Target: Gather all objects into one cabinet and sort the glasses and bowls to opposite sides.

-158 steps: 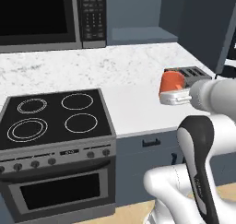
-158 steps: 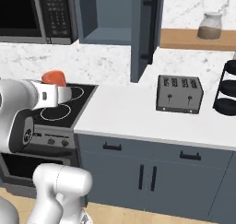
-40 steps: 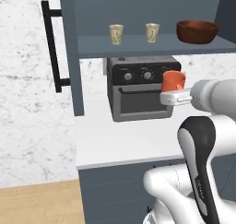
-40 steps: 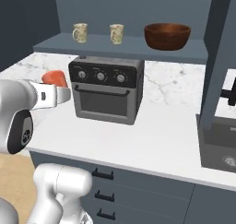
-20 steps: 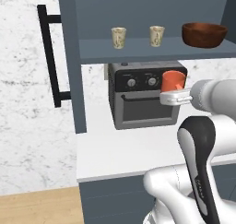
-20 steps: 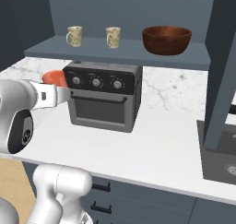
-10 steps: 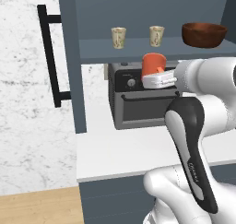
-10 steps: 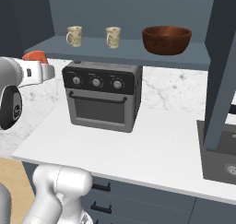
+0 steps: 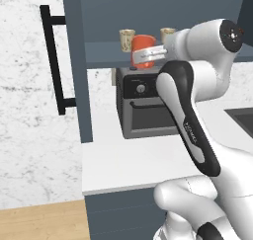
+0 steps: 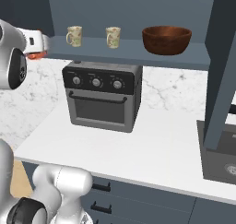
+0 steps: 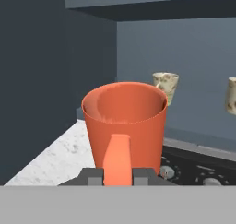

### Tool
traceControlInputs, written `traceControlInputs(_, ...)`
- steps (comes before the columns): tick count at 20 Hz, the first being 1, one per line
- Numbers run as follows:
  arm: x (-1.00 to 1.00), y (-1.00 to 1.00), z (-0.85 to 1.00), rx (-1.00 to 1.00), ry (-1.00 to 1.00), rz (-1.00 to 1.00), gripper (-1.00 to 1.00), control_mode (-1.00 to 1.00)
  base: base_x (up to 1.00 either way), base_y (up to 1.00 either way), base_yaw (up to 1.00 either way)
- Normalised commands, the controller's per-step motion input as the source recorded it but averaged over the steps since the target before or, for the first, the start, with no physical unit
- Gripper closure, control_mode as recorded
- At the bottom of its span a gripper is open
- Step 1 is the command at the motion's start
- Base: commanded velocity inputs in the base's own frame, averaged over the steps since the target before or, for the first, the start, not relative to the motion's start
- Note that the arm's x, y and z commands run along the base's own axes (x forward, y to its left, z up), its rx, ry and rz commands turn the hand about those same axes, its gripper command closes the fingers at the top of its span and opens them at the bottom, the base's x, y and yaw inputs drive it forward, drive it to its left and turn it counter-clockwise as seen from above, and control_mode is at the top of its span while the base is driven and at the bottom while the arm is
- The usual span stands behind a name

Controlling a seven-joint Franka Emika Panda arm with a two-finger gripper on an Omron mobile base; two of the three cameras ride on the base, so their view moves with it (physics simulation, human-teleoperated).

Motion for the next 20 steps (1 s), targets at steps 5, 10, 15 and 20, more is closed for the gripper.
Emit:
traceControlInputs(5, 0.5, 0.02, -0.08, 0.0, 0.0, 0.02, 1.0, -1.0, 0.0, 0.0, 0.0)
traceControlInputs(10, 0.58, 0.11, -0.24, 0.0, -0.01, 0.0, 1.0, -1.0, 0.0, 0.0, 0.0)
traceControlInputs(15, 0.58, 0.1, -0.05, 0.0, -0.01, 0.0, 1.0, -1.0, 0.0, 0.0, 0.0)
traceControlInputs(20, 0.55, 0.06, 0.0, 0.0, 0.0, 0.0, 1.0, -1.0, 0.0, 0.0, 0.0)
